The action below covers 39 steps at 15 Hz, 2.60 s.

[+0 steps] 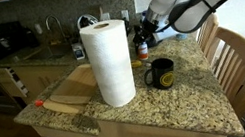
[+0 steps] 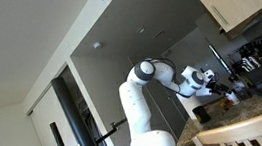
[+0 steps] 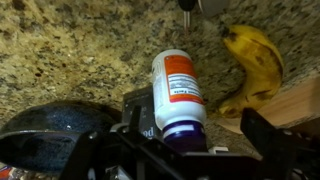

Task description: Put the bottle in the bowl and then put it back on the counter

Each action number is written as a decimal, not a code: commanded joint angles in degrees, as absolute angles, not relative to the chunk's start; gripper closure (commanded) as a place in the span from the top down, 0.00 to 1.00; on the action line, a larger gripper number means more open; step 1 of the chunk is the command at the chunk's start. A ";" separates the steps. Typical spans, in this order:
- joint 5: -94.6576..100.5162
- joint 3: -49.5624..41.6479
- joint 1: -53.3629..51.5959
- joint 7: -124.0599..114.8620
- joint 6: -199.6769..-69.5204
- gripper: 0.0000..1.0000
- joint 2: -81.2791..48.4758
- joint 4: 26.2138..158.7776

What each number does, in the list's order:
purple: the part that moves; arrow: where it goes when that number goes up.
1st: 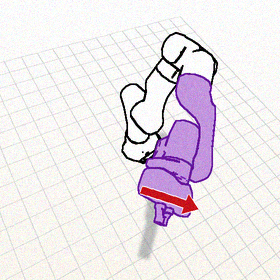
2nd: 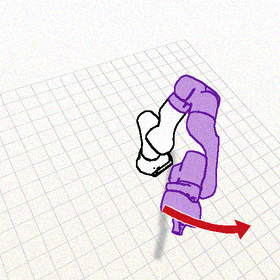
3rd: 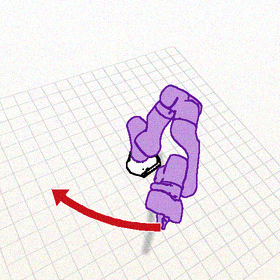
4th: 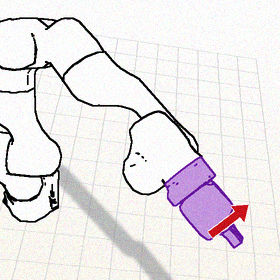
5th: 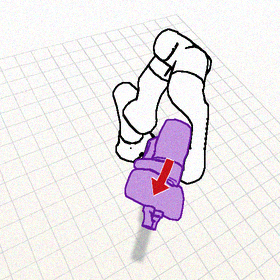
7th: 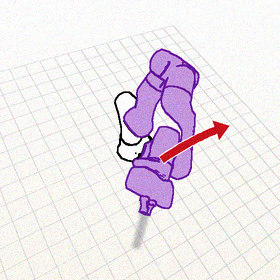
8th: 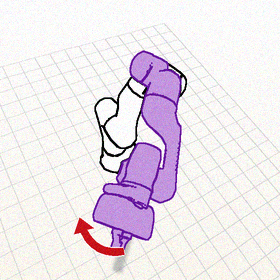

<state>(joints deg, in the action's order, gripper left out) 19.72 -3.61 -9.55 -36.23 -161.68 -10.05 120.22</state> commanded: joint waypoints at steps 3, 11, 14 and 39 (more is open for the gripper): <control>19.68 -3.50 -9.56 -36.23 -161.68 1.00 -10.05 120.22; 30.08 -6.53 -10.33 -45.31 -164.73 1.00 -10.05 119.61; 30.15 -6.68 -10.46 -45.43 -164.78 1.00 -10.05 119.49; 34.43 -6.72 -10.96 -50.39 -163.45 0.17 -10.19 118.81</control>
